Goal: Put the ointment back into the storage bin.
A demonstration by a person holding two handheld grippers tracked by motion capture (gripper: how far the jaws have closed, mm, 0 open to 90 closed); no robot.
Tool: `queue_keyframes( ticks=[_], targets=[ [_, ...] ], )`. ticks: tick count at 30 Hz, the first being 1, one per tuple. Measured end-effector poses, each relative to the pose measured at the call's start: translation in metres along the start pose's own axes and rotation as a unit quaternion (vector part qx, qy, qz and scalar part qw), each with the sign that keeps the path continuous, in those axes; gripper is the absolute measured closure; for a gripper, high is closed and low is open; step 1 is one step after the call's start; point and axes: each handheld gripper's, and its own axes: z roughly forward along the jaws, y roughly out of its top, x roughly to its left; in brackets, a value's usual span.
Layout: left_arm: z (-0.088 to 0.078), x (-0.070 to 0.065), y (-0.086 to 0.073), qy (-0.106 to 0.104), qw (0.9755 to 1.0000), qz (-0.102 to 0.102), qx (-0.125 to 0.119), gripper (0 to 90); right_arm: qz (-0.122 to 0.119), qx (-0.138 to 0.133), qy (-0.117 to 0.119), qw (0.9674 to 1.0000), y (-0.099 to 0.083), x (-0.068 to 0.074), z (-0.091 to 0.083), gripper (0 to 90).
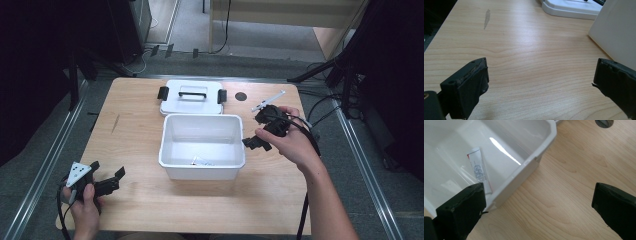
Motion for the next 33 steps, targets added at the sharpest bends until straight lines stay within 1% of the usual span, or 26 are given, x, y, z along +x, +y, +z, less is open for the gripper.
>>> queue_keyframes(
  ticks=[1, 8, 11, 13, 17, 19, 21, 23, 25, 26, 27, 30, 33],
  targets=[
    [0.0, 0.0, 0.0, 0.0, 1.0, 0.001, 0.001, 0.5, 0.007, -0.006, -0.001, 1.0, -0.006, -0.004, 0.0, 0.0],
    [0.0, 0.0, 0.0, 0.001, 1.0, 0.002, 0.001, 0.5, 0.04, -0.033, -0.01, 0.9986, -0.034, -0.019, 0.004, 0.0],
    [0.0, 0.0, 0.0, 0.001, 1.0, 0.003, 0.002, 0.5, 0.05, -0.043, -0.016, 0.9977, -0.046, -0.024, 0.007, 0.0],
    [0.0, 0.0, 0.0, 0.001, 1.0, 0.003, 0.002, 0.5, 0.062, -0.052, -0.023, 0.9965, -0.056, -0.028, 0.009, 0.0],
    [0.0, 0.0, 0.0, 0.001, 1.0, 0.003, 0.002, 0.5, 0.072, -0.075, -0.023, 0.9943, -0.075, -0.034, 0.015, 0.0],
    [0.0, 0.0, 0.0, 0.001, 1.0, 0.004, 0.002, 0.5, 0.083, -0.087, -0.027, 0.9924, -0.086, -0.037, 0.018, 0.0],
    [0.0, 0.0, 0.0, 0.001, 1.0, 0.004, 0.002, 0.5, 0.097, -0.1, -0.034, 0.9897, -0.096, -0.04, 0.021, 0.0],
    [0.0, 0.0, 0.0, 0.001, 1.0, 0.004, 0.002, 0.5, 0.111, -0.115, -0.039, 0.9864, -0.107, -0.043, 0.023, 0.0],
    [0.0, 0.0, 0.0, 0.001, 1.0, 0.004, 0.002, 0.5, 0.121, -0.135, -0.047, 0.9823, -0.119, -0.045, 0.025, 0.0],
    [0.0, 0.0, 0.0, 0.002, 1.0, 0.005, 0.002, 0.5, 0.124, -0.141, -0.048, 0.981, -0.123, -0.046, 0.025, 0.0],
    [0.0, 0.0, 0.0, 0.002, 1.0, 0.005, 0.002, 0.5, 0.128, -0.151, -0.052, 0.9788, -0.129, -0.048, 0.025, 0.0],
    [0.0, -0.001, 0.0, 0.003, 1.0, 0.005, 0.002, 0.5, 0.133, -0.165, -0.059, 0.9756, -0.143, -0.049, 0.027, 0.0],
    [-0.001, -0.001, 0.0, 0.004, 1.0, 0.006, 0.002, 0.5, 0.138, -0.18, -0.069, 0.9713, -0.16, -0.049, 0.031, 0.0]
  ],
)
